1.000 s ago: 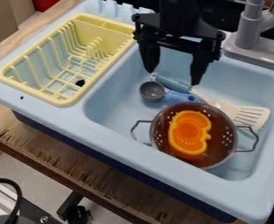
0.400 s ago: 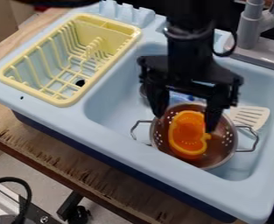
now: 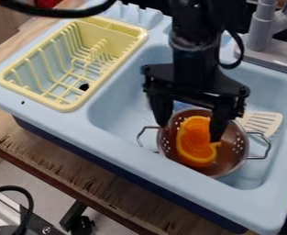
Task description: Move the orange on top of the sink
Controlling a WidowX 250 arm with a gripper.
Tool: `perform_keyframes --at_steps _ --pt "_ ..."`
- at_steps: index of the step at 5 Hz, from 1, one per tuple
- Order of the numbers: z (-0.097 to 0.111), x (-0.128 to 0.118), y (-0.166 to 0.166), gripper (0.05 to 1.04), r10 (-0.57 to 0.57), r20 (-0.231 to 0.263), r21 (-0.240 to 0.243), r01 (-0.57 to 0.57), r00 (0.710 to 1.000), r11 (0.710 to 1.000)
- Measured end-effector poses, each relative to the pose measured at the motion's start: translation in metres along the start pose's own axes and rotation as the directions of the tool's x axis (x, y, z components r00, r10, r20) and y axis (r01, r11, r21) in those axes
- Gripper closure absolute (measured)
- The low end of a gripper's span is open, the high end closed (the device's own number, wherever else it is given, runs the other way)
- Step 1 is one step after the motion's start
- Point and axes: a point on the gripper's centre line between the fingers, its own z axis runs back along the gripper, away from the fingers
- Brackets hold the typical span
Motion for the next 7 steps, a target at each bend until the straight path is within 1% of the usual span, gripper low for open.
perform_keyframes --at_steps 1,2,3,4,5,6,7 --pt "-0.001 0.001 0.000 0.086 -0.009 0.007 0.001 0.009 1.000 1.000" --pt "-0.009 0.000 0.000 0.086 -0.020 -0.002 0.032 0.020 1.000 0.999" --pt "-0.015 -0.001 -0.003 0.086 -0.038 -0.014 0.049 0.039 0.999 0.998" --pt "-0.016 0.003 0.000 0.086 -0.025 -0.001 0.051 0.025 1.000 0.998" --pt "-0.023 0.002 -0.001 0.086 -0.033 -0.017 0.072 0.034 0.999 0.997" --pt "-0.023 0.003 -0.003 0.086 -0.037 -0.010 0.065 0.037 0.999 0.997" --pt "-0.028 0.004 -0.004 0.086 -0.040 -0.005 0.073 0.040 0.999 0.996"
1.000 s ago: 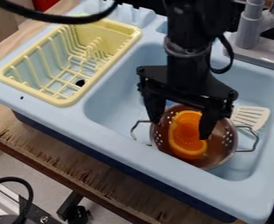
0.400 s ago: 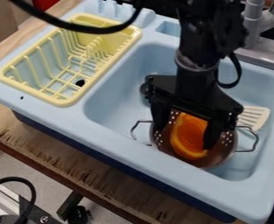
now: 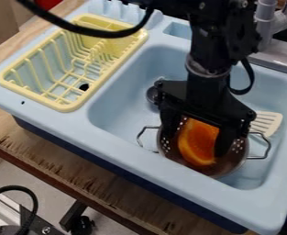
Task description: Move the orange on top of the sink
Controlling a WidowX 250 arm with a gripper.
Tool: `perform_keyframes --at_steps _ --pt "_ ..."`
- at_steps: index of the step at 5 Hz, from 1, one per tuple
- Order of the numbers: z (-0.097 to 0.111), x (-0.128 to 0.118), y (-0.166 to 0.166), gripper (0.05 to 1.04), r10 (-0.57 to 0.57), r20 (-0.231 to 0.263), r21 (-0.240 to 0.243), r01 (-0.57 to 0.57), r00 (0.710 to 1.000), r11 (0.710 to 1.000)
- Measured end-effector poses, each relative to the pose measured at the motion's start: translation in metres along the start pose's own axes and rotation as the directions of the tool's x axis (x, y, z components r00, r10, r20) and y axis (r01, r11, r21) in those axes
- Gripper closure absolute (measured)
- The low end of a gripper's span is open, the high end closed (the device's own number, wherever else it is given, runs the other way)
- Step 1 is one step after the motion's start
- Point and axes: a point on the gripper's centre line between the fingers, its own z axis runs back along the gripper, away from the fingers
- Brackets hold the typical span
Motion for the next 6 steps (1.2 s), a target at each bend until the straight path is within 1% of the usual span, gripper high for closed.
perform_keyframes --at_steps 1,2,3,4,5,6 --pt "-0.0003 0.0021 -0.0007 0.086 -0.004 0.013 0.004 0.004 1.000 1.000" --pt "-0.0051 0.0024 -0.0018 0.086 -0.025 0.009 0.010 0.025 1.000 1.000" --pt "-0.0094 0.0031 -0.0033 0.115 -0.037 0.002 0.005 0.037 0.999 0.999" --pt "-0.0102 0.0036 -0.0033 0.366 -0.007 0.020 -0.056 0.008 1.000 0.998" --pt "-0.0099 0.0036 -0.0039 0.468 -0.022 0.017 -0.073 0.023 1.000 0.997" --pt "-0.0055 -0.0010 -0.0028 0.468 -0.022 0.006 -0.076 0.022 1.000 0.997"
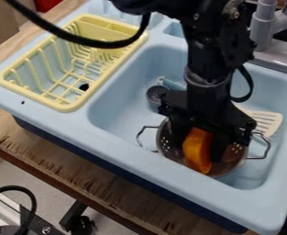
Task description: Move the orange on top of the sink
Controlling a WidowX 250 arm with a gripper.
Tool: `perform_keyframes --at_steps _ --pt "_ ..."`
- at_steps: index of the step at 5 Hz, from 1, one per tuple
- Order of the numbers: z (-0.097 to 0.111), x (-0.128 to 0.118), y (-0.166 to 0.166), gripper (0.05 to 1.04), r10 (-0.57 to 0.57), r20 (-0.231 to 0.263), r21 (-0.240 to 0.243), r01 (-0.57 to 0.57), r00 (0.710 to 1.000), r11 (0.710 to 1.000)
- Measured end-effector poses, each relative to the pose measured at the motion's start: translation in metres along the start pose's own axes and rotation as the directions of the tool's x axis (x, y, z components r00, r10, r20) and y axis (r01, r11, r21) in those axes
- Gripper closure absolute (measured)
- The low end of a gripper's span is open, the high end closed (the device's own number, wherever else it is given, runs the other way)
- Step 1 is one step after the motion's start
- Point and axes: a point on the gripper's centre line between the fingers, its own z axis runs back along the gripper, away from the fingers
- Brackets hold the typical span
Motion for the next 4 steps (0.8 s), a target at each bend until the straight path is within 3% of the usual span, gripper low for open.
perform_keyframes --at_steps 1,3,4 --pt "0.016 -0.002 -0.002 0.469 0.041 0.021 -0.013 -0.040 0.999 0.999" --pt "0.043 0.013 0.001 0.469 0.181 0.123 -0.013 -0.181 0.976 0.983" --pt "0.051 0.030 0.019 0.469 0.308 0.175 0.023 -0.317 0.935 0.948"
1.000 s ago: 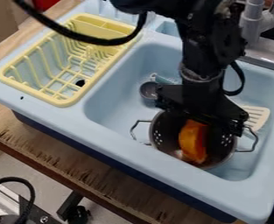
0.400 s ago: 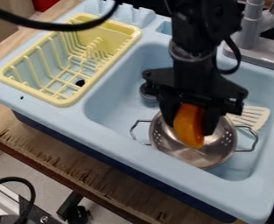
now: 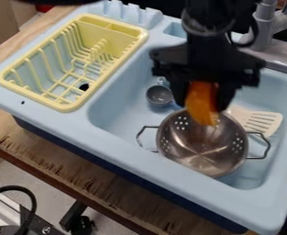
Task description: Move the orange on top of the sink
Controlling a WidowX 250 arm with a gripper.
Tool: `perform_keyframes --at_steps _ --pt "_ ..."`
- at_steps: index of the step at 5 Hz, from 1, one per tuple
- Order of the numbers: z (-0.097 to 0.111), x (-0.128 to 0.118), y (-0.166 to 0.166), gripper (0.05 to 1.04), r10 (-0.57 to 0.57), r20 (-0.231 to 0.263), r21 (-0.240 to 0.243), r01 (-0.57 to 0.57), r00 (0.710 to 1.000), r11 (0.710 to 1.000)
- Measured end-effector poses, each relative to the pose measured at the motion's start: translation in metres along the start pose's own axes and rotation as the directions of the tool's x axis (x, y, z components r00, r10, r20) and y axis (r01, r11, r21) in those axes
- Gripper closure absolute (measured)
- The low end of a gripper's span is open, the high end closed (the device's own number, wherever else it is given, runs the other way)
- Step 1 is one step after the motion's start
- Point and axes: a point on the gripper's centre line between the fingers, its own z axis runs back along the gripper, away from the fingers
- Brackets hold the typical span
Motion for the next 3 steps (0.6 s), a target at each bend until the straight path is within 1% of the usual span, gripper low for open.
perform_keyframes --at_steps 1,2,3 --pt "-0.003 0.029 0.015 0.469 0.161 0.023 0.041 -0.161 0.987 0.986" --pt "-0.004 0.049 0.026 0.469 0.272 0.054 0.075 -0.276 0.961 0.958" --pt "-0.002 0.069 0.034 0.469 0.410 0.089 0.081 -0.417 0.908 0.905"
